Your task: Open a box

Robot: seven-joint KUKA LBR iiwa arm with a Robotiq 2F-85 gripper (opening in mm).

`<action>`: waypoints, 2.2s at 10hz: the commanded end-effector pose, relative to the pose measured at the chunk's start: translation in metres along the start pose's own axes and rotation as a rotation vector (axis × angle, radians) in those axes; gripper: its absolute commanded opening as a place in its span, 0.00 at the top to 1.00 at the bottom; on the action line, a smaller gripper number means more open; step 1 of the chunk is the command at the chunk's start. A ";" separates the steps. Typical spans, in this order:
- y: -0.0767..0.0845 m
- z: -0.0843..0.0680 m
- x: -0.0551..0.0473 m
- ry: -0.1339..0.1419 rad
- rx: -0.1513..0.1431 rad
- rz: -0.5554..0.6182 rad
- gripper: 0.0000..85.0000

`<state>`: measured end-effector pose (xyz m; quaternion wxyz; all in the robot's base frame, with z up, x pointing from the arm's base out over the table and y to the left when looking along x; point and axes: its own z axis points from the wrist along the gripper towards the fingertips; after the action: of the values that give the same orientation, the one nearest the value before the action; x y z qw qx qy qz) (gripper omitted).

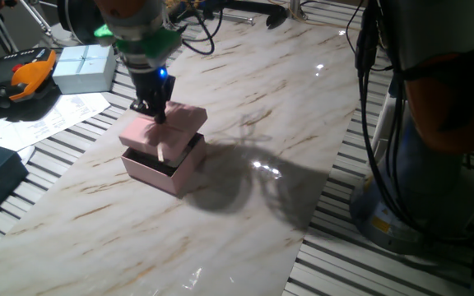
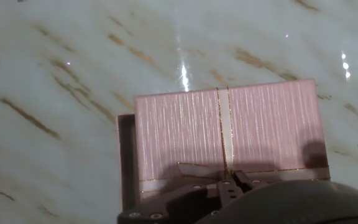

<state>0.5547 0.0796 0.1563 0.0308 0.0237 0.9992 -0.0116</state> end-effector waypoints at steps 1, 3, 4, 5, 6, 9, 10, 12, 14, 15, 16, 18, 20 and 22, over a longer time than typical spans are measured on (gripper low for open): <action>-0.003 -0.001 -0.001 -0.002 0.004 -0.006 1.00; -0.014 -0.006 -0.003 -0.002 0.001 -0.030 1.00; -0.019 -0.008 -0.003 -0.002 0.003 -0.035 1.00; -0.024 -0.009 -0.004 -0.002 0.006 -0.040 1.00; -0.030 -0.008 -0.004 -0.002 0.000 -0.039 1.00; -0.048 -0.011 -0.003 0.006 -0.009 -0.071 1.00; -0.058 -0.015 -0.004 0.012 -0.009 -0.088 1.00; -0.071 -0.019 -0.002 0.007 0.007 -0.098 1.00; -0.084 -0.014 0.003 0.004 0.006 -0.106 1.00; -0.089 -0.011 0.004 0.004 0.000 -0.113 1.00; -0.093 -0.009 0.006 0.002 0.001 -0.116 1.00; -0.102 -0.009 0.009 0.018 0.003 -0.130 1.00; -0.107 -0.007 0.012 0.024 -0.004 -0.142 1.00; -0.107 -0.007 0.012 0.022 -0.025 -0.118 1.00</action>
<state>0.5369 -0.0262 0.1650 0.0205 -0.0338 0.9992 -0.0004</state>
